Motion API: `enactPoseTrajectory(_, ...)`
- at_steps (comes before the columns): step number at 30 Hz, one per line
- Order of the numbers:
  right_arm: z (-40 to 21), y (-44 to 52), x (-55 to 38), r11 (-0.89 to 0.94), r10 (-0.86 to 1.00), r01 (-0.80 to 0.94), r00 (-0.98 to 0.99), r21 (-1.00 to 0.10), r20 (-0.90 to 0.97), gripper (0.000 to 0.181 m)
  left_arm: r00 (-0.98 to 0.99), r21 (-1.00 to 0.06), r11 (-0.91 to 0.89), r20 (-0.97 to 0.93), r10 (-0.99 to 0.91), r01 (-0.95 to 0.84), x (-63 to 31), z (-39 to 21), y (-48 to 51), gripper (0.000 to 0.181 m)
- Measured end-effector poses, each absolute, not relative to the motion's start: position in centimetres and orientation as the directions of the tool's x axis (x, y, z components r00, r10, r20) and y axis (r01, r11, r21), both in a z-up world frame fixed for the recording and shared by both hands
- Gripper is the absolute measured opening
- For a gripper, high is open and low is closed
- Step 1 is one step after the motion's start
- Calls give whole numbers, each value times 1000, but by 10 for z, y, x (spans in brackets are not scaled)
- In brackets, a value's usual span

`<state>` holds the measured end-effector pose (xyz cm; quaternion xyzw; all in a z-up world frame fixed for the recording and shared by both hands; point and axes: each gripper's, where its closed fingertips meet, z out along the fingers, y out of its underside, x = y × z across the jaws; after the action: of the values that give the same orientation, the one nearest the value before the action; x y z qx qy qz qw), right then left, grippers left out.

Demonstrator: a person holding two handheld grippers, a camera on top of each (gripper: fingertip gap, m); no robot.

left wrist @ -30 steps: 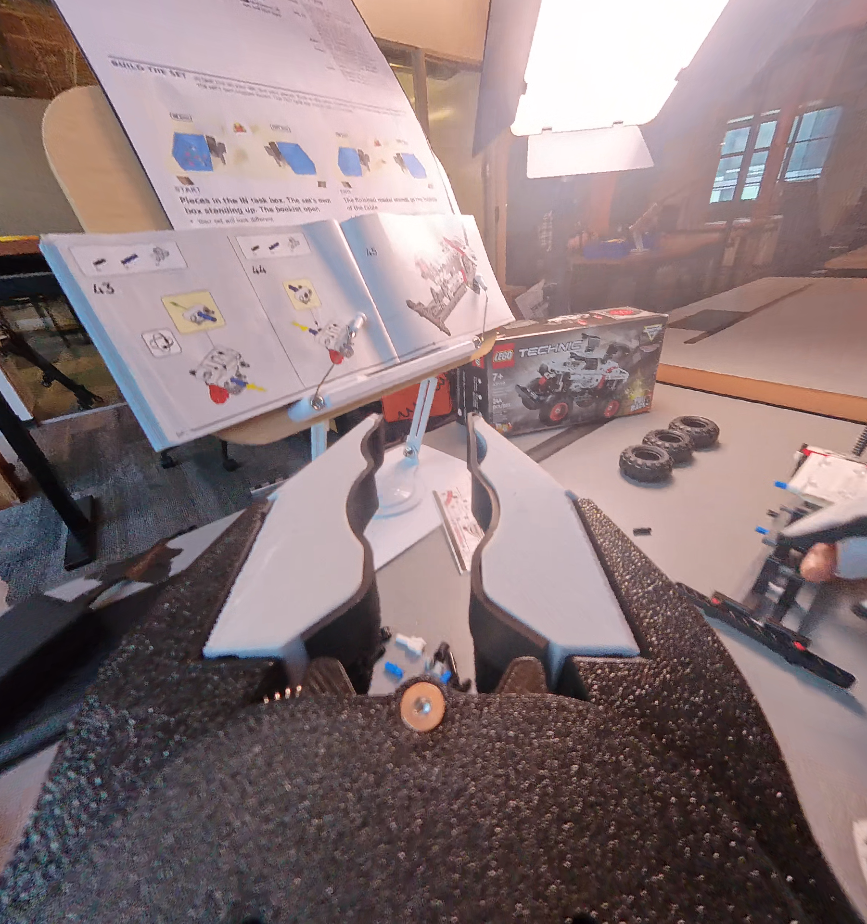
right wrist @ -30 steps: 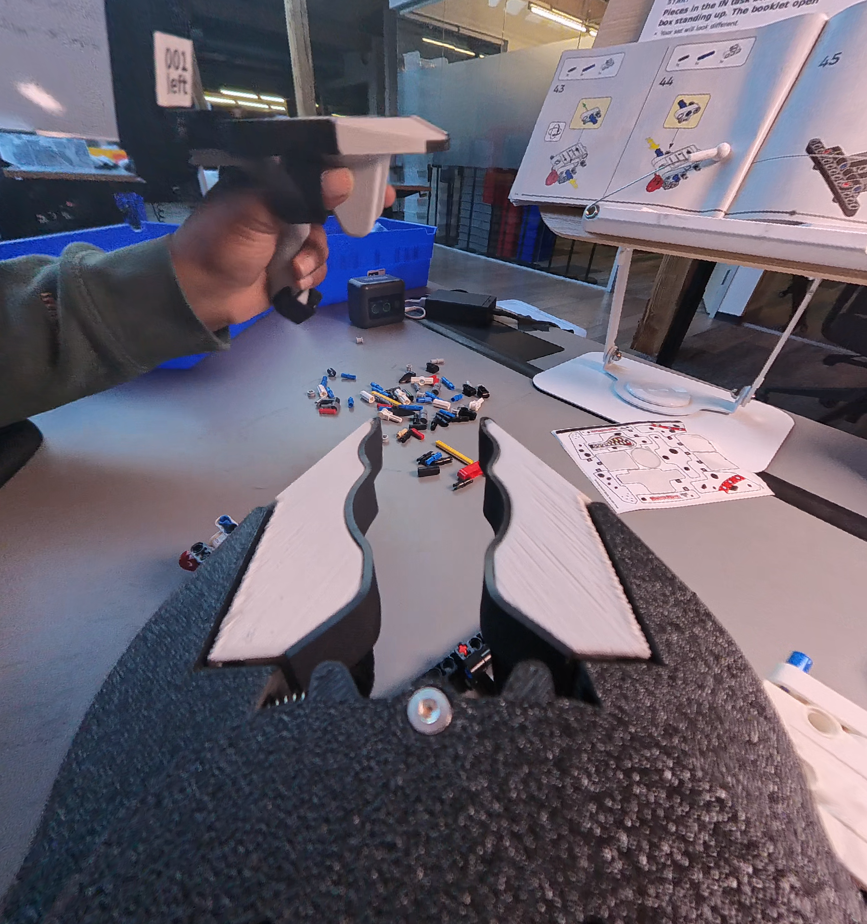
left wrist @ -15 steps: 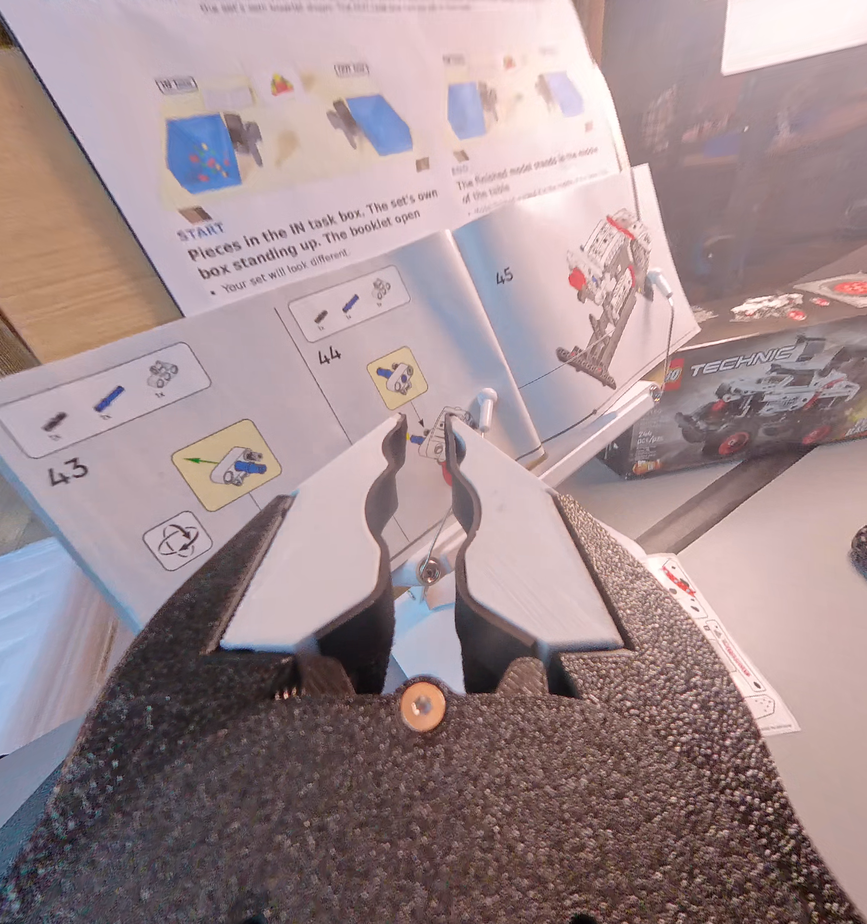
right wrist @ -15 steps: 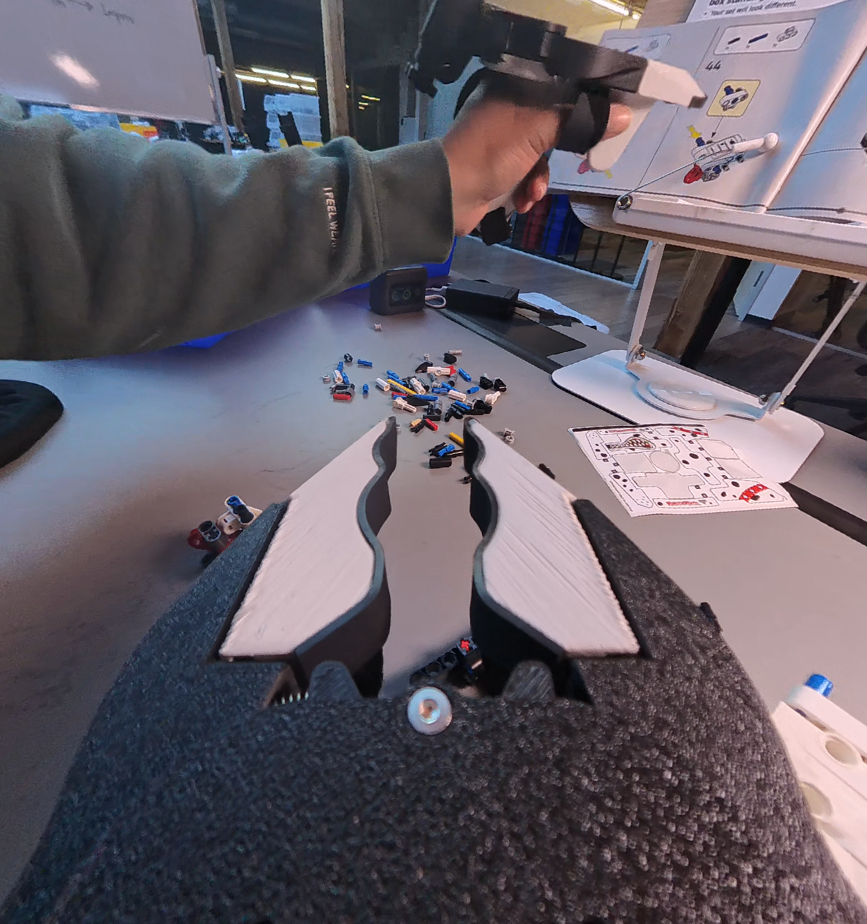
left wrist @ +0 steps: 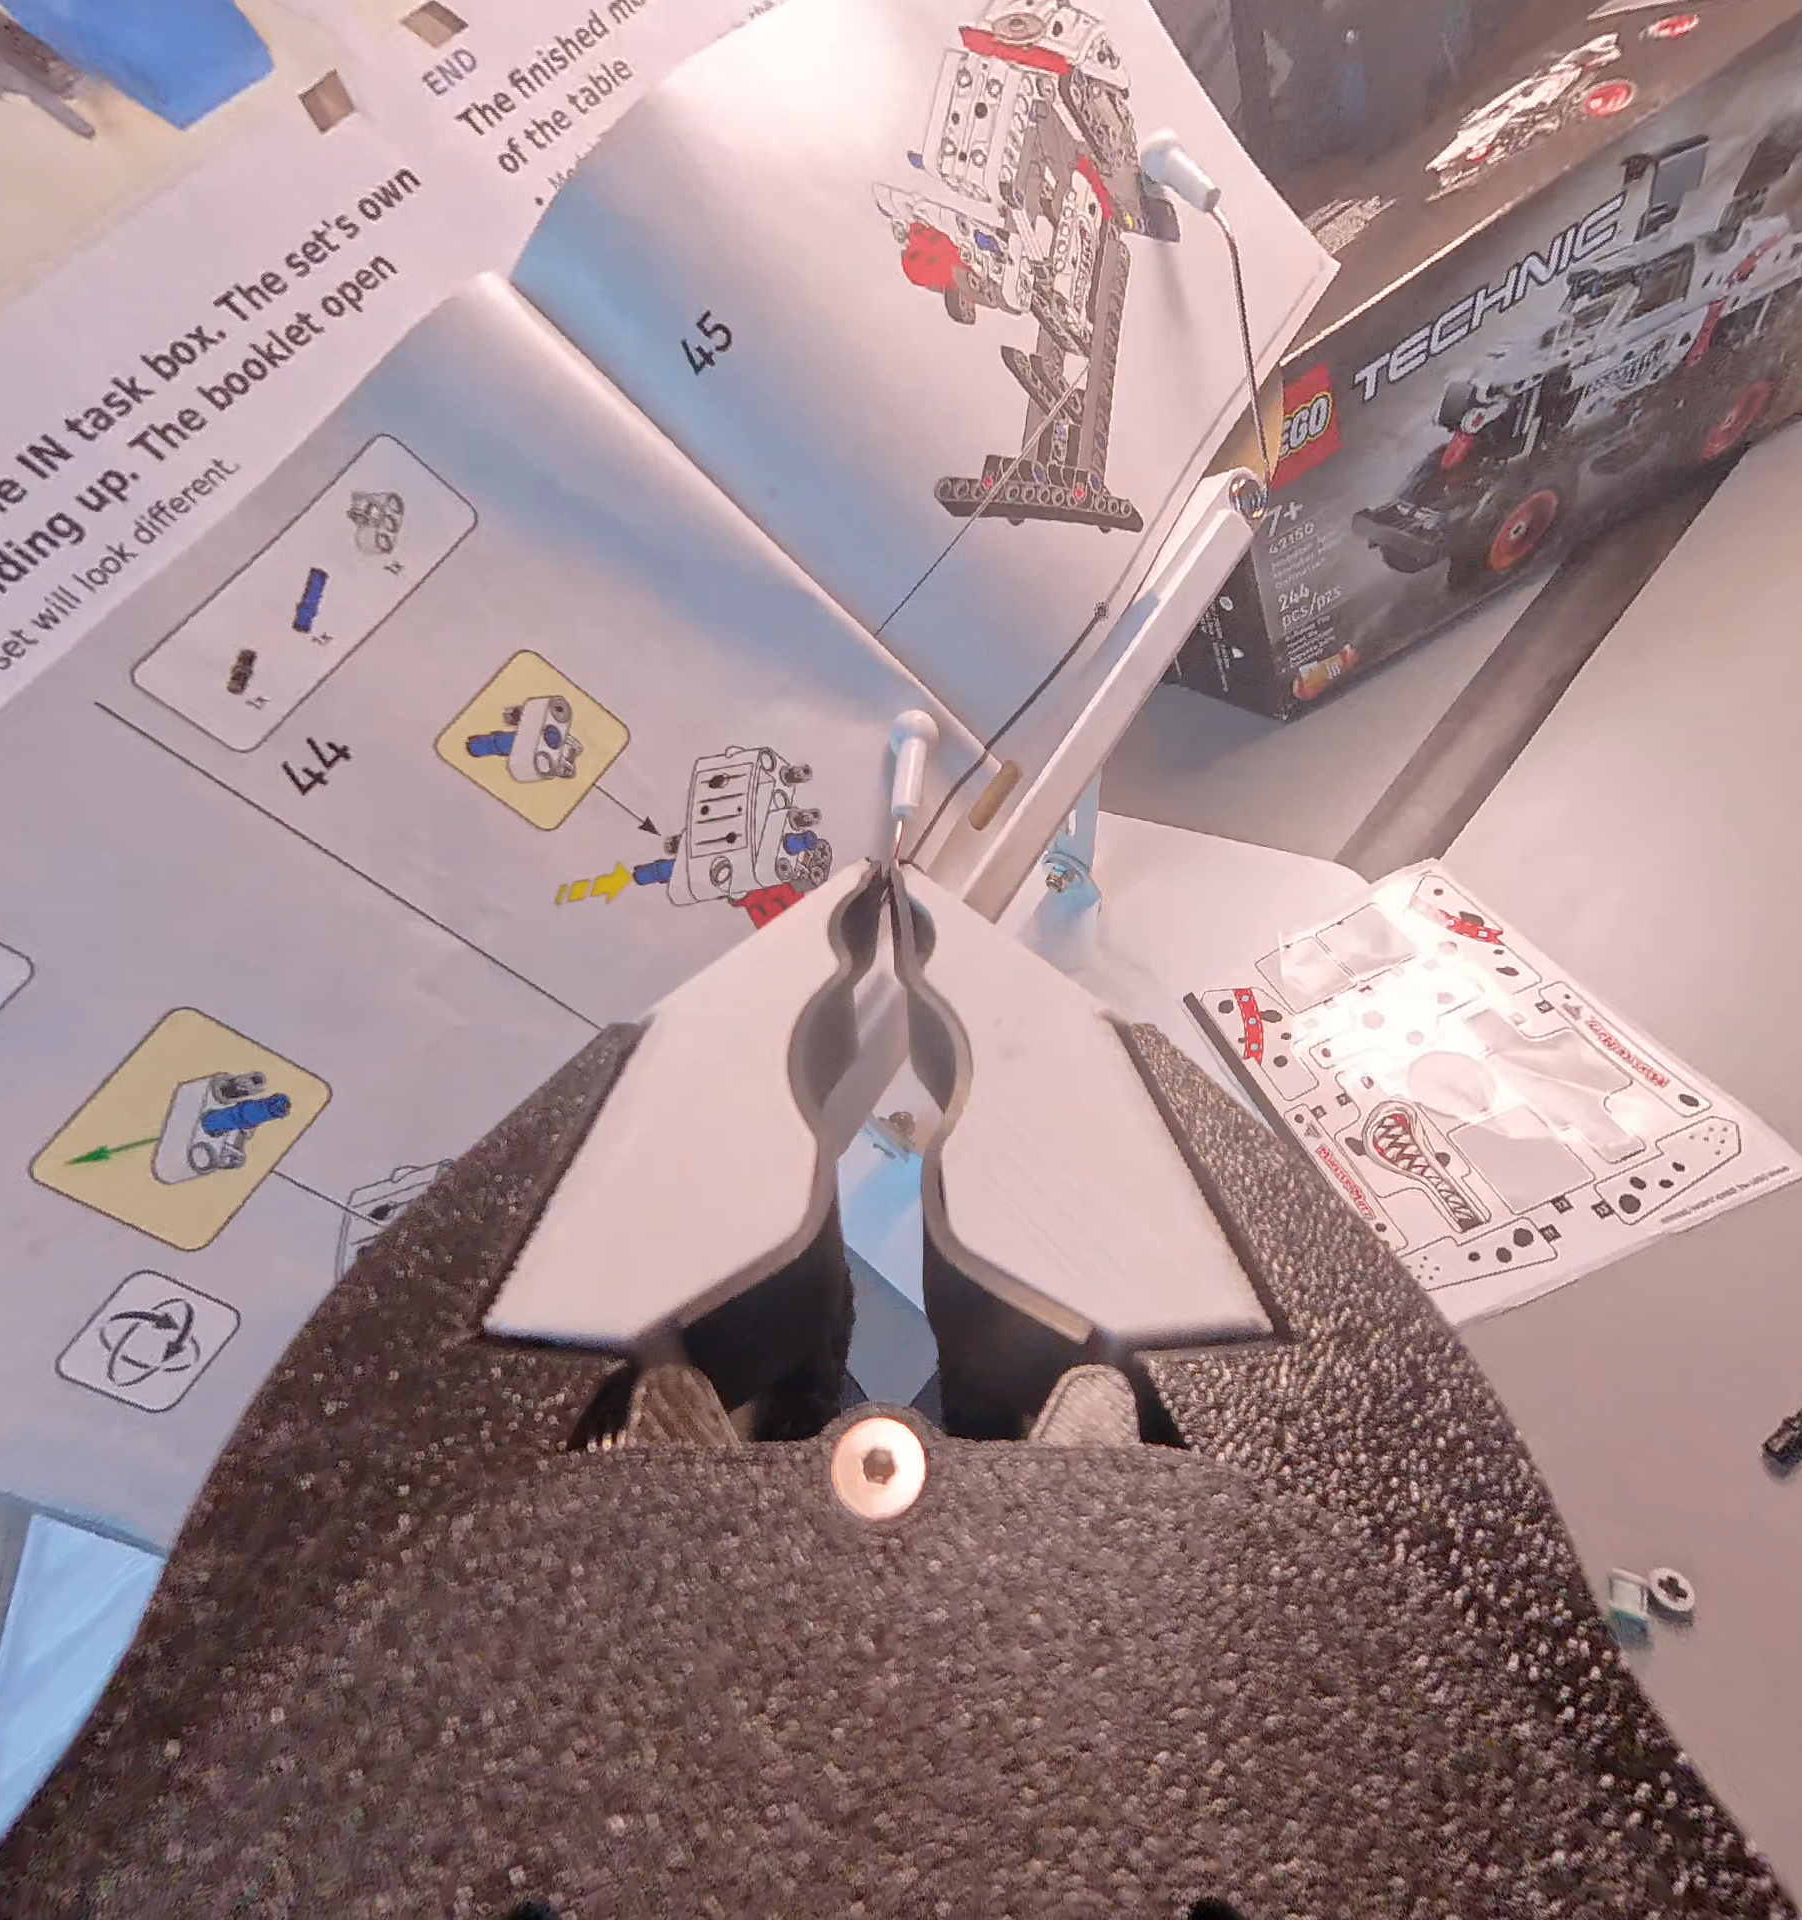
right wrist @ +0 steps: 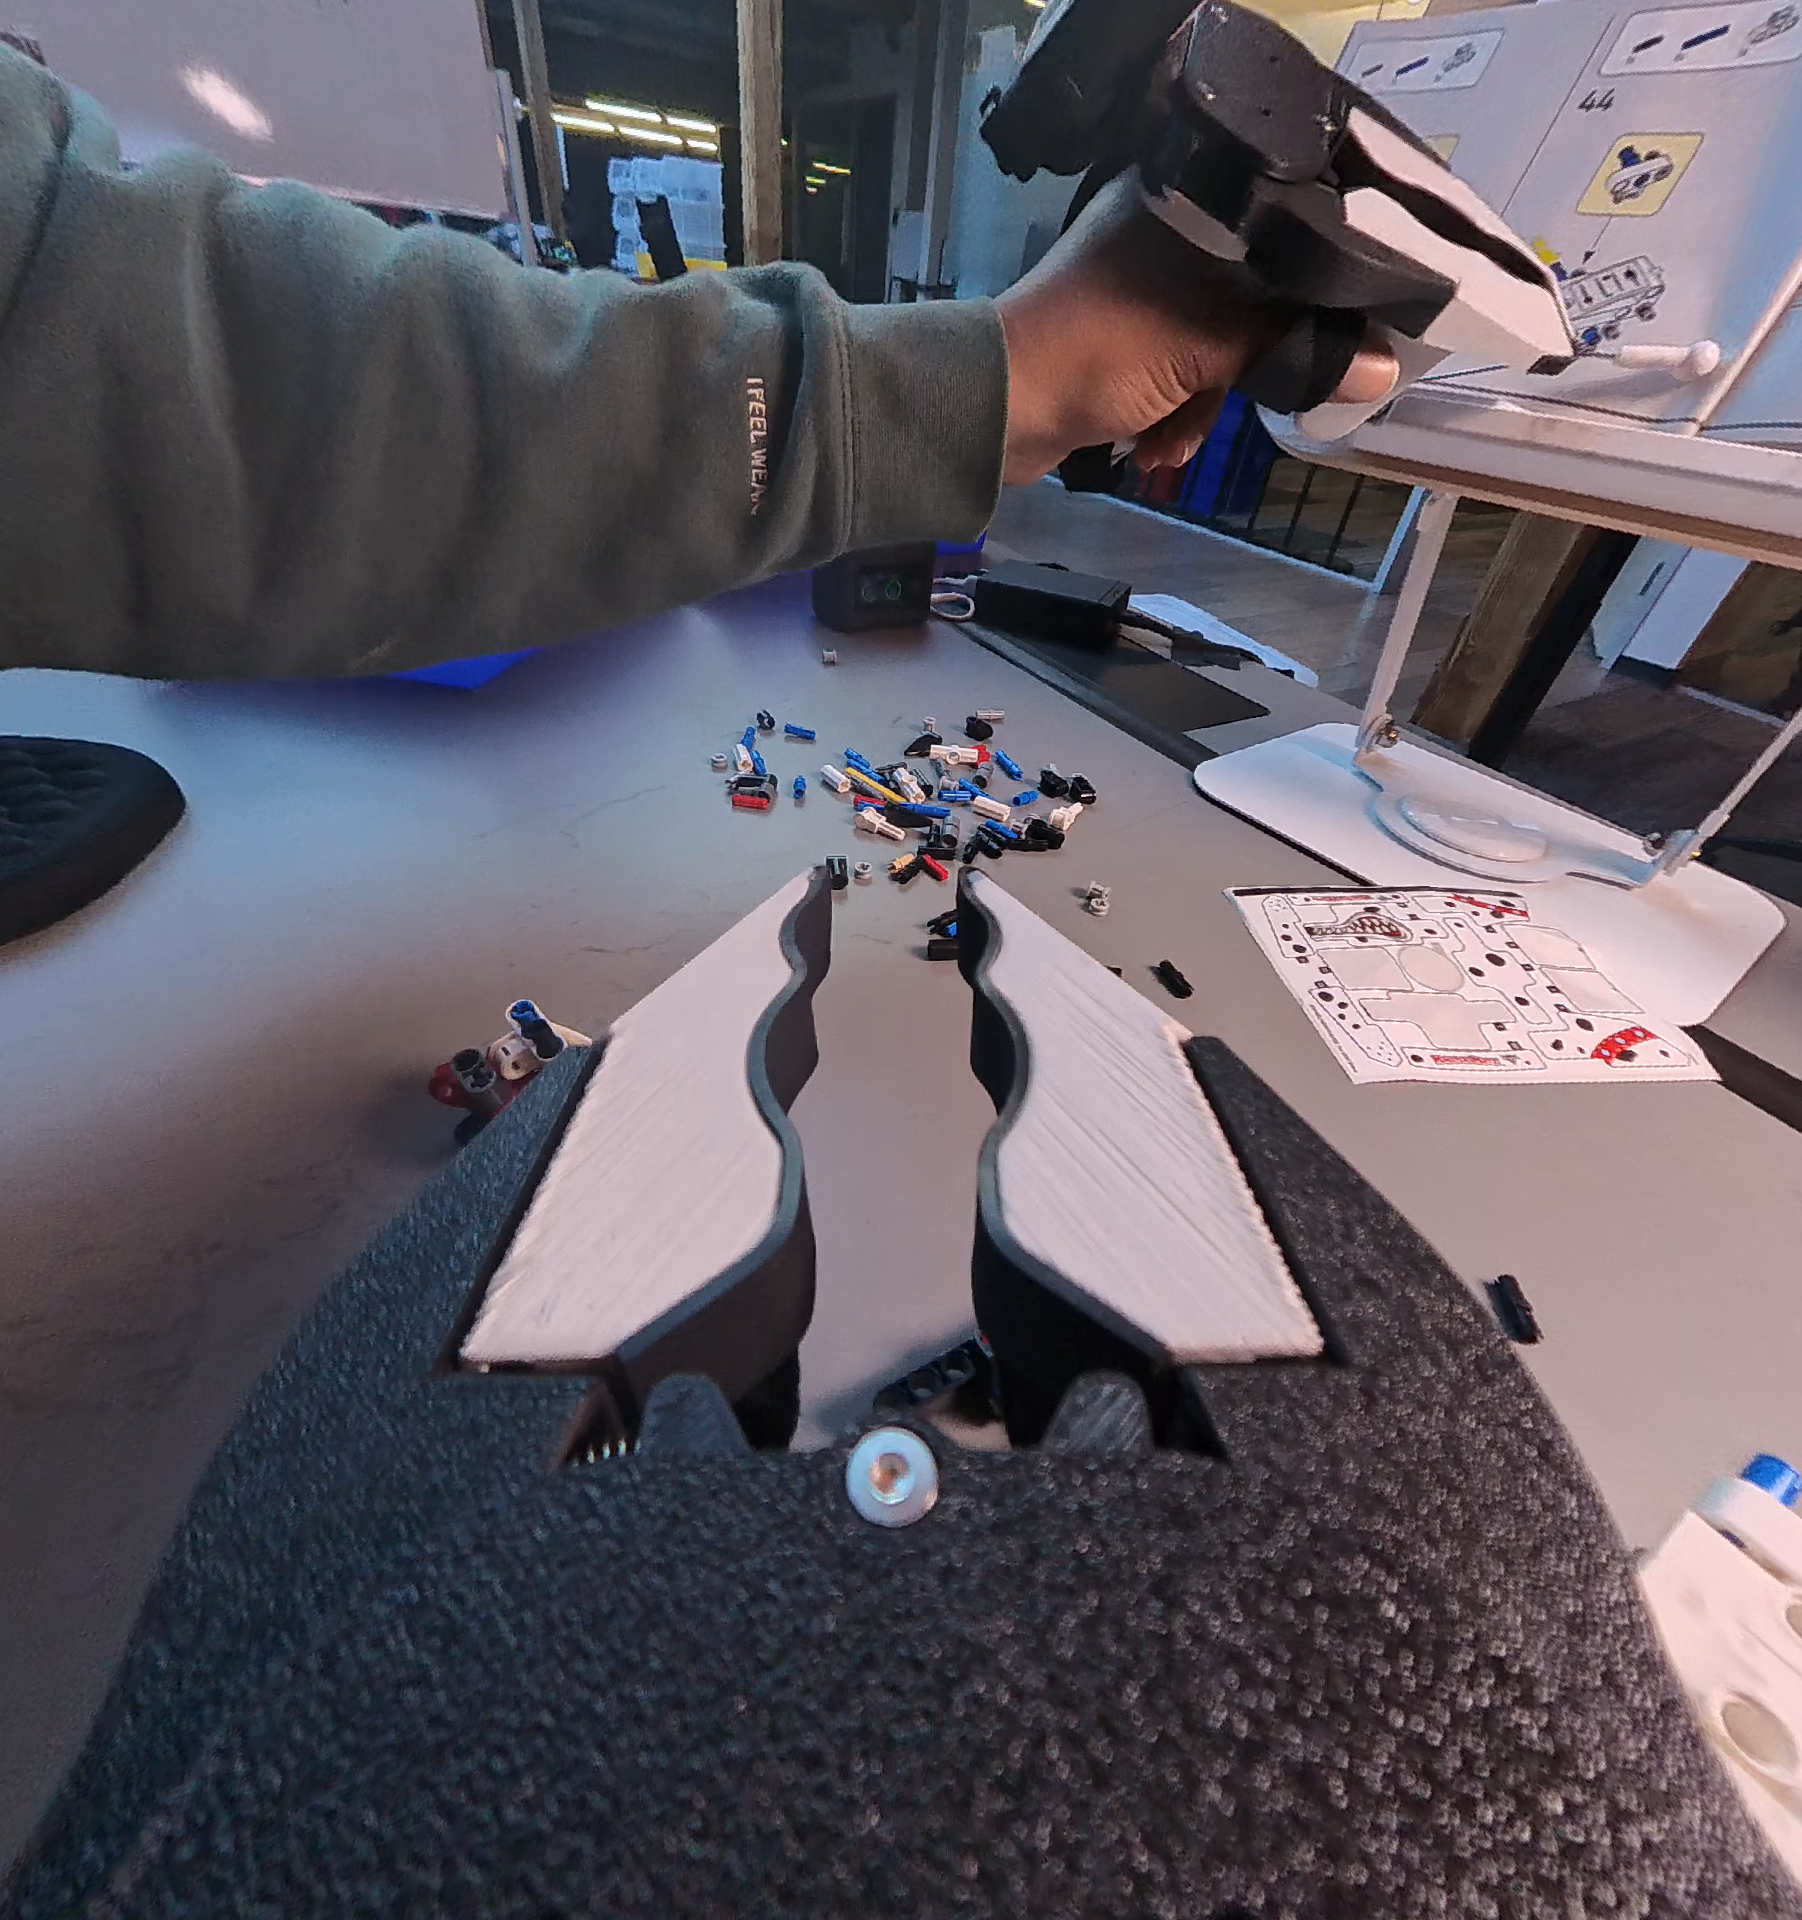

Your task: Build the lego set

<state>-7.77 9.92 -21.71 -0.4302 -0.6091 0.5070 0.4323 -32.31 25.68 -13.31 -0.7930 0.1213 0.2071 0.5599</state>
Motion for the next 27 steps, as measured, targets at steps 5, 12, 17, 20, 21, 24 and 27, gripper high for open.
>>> enactPoseTrajectory(5,-218,99,-77,122,962,86,-256,-989,97,24,929,-906,-271,-359,88,-324,-324,-120,250,14)
enactPoseTrajectory(12,-217,99,-76,121,963,85,-253,-989,96,24,947,-992,-57,-126,295,-115,-352,-83,211,18)
enactPoseTrajectory(17,-216,98,-74,98,963,88,-259,-991,72,23,962,-996,66,-43,271,-63,-327,-74,160,19)
enactPoseTrajectory(20,-216,97,-75,98,962,90,-263,-991,71,23,972,-997,66,-11,234,-27,-305,-90,130,20)
enactPoseTrajectory(21,-216,96,-74,104,962,89,-263,-991,77,23,974,-999,50,-9,224,-20,-298,-99,119,20)
enactPoseTrajectory(24,-215,94,-73,119,961,85,-261,-989,93,23,981,-999,-49,-24,191,-15,-275,-136,90,21)
enactPoseTrajectory(27,-215,92,-72,115,959,90,-270,-989,87,23,986,-981,-196,-33,161,-1,-257,-181,59,25)
